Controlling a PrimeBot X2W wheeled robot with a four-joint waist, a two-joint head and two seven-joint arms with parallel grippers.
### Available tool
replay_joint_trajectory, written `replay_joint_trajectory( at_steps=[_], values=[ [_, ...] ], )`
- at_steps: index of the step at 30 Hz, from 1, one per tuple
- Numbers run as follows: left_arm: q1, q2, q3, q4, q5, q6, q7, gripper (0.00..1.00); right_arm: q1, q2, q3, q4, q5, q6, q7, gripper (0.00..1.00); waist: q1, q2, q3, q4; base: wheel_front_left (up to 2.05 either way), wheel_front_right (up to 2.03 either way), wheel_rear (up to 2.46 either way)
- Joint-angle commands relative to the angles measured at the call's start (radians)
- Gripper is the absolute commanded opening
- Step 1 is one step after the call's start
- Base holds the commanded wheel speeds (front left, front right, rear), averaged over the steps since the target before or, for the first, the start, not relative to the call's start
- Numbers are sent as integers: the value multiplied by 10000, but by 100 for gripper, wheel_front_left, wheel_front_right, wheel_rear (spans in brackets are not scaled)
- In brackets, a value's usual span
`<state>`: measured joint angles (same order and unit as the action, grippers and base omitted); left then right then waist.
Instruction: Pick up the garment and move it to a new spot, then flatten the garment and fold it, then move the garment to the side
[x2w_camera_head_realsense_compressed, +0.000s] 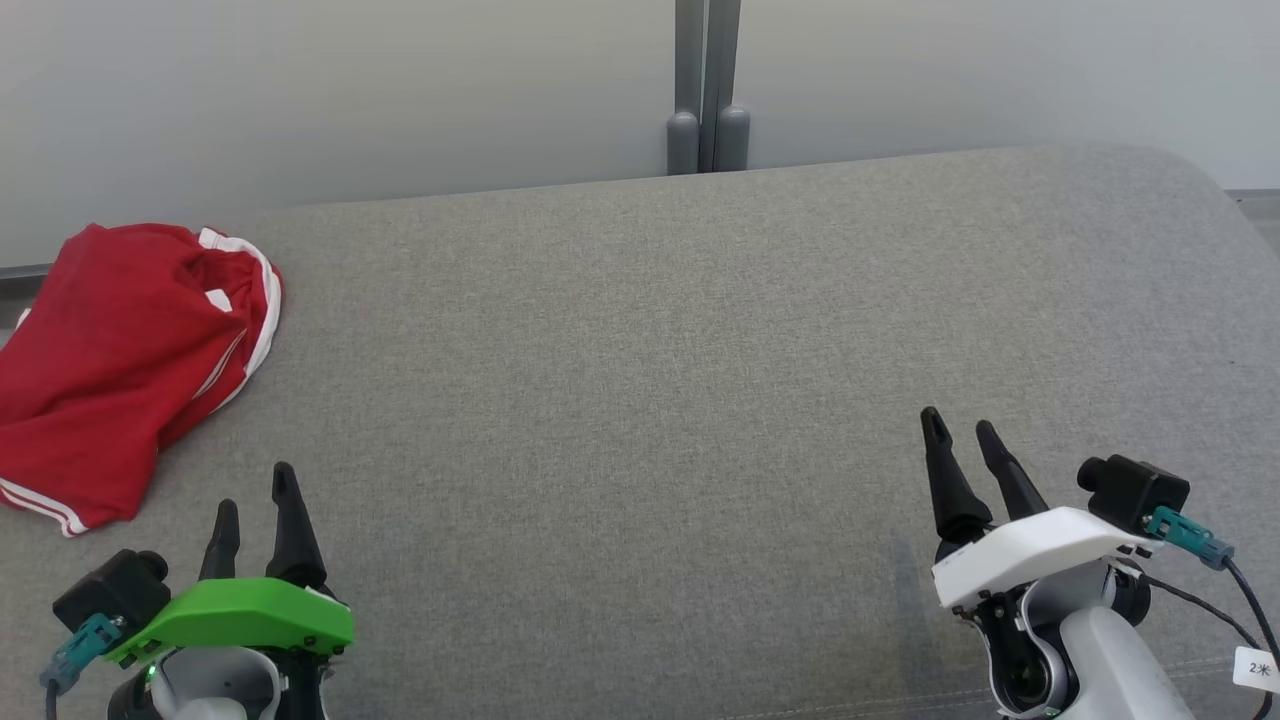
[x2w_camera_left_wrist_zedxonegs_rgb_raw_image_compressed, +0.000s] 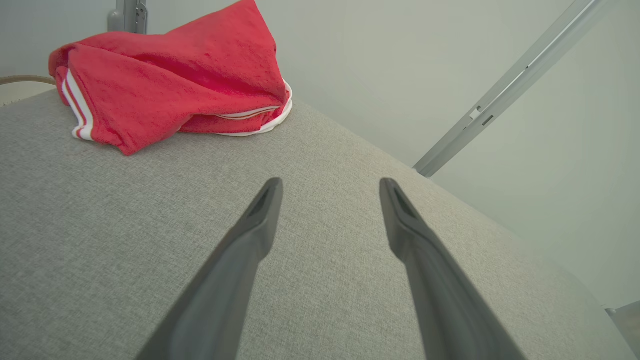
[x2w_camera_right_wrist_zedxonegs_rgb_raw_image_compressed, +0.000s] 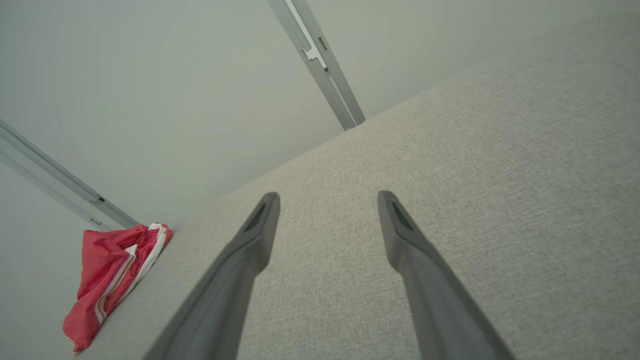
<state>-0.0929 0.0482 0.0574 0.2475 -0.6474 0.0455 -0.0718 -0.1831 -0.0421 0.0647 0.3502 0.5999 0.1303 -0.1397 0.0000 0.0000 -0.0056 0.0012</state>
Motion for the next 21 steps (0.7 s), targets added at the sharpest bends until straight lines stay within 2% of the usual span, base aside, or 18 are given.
replay_joint_trajectory(
  at_steps=[1, 9, 21],
  values=[
    [-14, 124, -47, -86, 357, 87, -103, 100, -32, -54, -13, -58, -375, 3, -97, 100, 0, 0, -8, -2, 0, 0, 0],
    [104, 155, -163, 29, 1252, 376, -379, 100, -20, -61, -27, 55, -1436, 4, -70, 100, 0, 0, -51, -4, 0, 0, 0],
    [287, 201, -422, -13, 2382, 564, -763, 100, 54, -73, 74, -40, -2862, 5, -230, 100, 0, 0, -121, 8, 0, 0, 0]
  ],
)
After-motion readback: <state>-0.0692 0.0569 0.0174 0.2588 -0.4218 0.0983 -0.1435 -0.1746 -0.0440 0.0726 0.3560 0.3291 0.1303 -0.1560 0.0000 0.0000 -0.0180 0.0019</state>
